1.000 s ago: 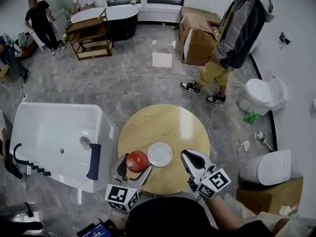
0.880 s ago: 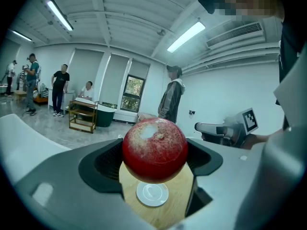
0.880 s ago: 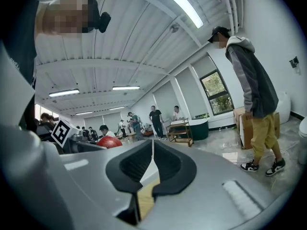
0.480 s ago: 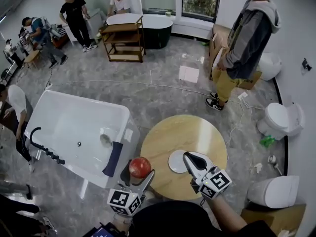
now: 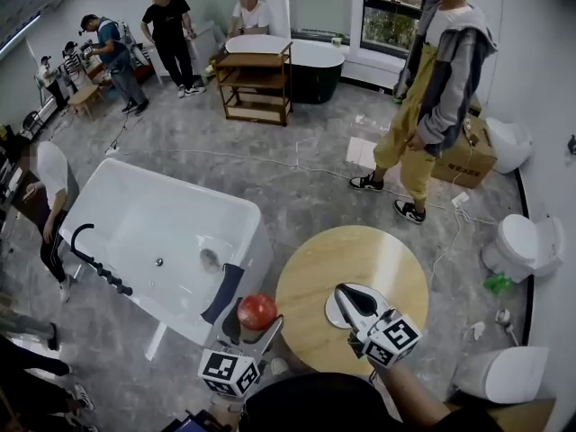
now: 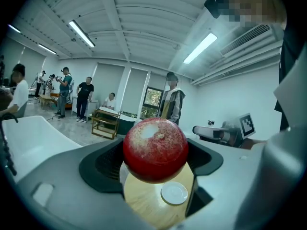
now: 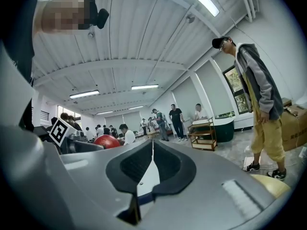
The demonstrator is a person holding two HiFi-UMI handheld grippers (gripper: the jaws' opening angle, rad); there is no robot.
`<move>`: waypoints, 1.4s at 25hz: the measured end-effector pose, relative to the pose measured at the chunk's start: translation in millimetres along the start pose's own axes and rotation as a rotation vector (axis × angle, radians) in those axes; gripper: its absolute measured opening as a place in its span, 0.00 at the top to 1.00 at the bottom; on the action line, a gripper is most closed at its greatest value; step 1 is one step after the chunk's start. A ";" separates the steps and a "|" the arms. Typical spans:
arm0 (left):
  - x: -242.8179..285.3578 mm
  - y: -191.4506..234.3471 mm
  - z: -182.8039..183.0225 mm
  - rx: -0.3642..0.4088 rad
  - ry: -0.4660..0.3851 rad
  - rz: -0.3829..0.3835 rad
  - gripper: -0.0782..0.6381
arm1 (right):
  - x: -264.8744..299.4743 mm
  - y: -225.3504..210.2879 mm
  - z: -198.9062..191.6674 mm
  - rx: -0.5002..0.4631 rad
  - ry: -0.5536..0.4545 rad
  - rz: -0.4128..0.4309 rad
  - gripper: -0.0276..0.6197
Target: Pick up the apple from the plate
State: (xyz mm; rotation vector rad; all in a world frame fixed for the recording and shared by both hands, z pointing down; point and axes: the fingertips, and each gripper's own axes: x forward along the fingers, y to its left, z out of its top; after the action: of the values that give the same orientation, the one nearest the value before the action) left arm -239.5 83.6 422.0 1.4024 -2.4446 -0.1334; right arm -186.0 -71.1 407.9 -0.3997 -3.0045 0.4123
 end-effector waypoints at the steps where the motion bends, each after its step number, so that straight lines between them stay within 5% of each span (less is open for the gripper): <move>1: -1.8 2.9 -0.7 -0.002 -0.002 0.004 0.31 | 2.9 1.5 -2.1 -0.002 0.001 0.005 0.93; 35: 0.1 14.0 -1.7 -0.015 -0.004 0.008 0.31 | 19.6 5.8 -3.5 0.015 0.021 0.016 0.95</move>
State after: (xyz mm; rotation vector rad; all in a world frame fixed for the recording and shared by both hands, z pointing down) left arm -250.6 90.7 426.9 1.3876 -2.4470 -0.1522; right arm -203.0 -59.6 410.6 -0.4237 -2.9778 0.4283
